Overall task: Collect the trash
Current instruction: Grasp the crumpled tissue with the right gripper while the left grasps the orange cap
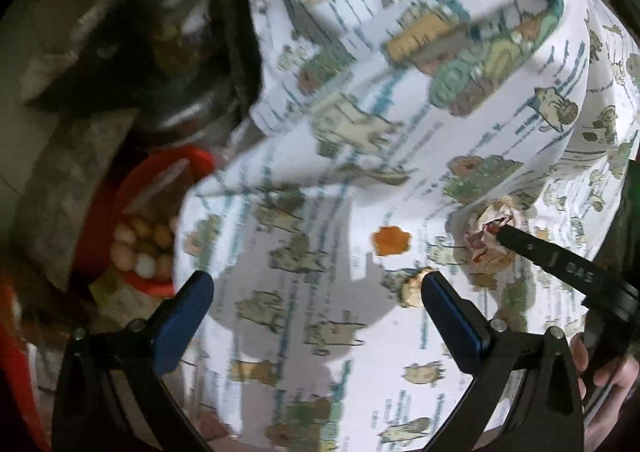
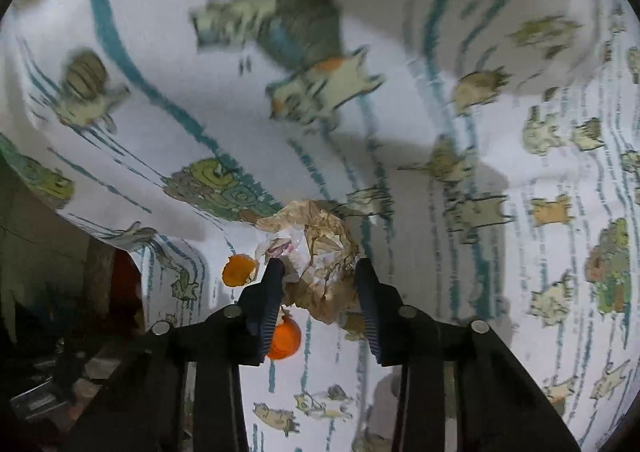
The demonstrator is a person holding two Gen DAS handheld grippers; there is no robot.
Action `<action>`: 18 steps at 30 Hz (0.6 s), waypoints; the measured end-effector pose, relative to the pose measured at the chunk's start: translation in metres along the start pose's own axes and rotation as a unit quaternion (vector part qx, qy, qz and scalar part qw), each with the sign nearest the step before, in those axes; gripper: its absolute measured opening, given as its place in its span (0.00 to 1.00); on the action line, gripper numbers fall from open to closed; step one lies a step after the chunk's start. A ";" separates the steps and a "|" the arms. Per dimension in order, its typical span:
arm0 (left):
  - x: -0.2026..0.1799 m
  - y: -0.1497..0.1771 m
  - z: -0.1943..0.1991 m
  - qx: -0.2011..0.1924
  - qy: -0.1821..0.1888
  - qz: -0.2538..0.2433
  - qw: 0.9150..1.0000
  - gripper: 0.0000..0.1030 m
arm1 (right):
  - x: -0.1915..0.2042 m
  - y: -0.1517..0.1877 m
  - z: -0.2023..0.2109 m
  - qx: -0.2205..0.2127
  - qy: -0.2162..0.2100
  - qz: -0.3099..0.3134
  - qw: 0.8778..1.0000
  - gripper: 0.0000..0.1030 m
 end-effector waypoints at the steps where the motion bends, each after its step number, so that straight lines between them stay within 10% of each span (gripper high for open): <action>1: -0.006 0.000 -0.003 0.004 0.010 -0.003 1.000 1.00 | -0.003 0.002 0.007 -0.004 -0.001 -0.001 1.000 0.37; 18: -0.100 0.033 -0.083 0.162 0.115 -0.036 0.979 0.63 | -0.098 0.019 0.088 -0.058 0.123 -0.036 0.990 0.37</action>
Point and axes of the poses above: each gripper's, at about its wrist camera, not at the fingertips, and z roughly against the way its jaws point, x to its left, y to its underside, the point moved 8 cm from there along -z, roughly the way its jaws point, and after that the axes turned 12 degrees about x, right-handed, at the moved point
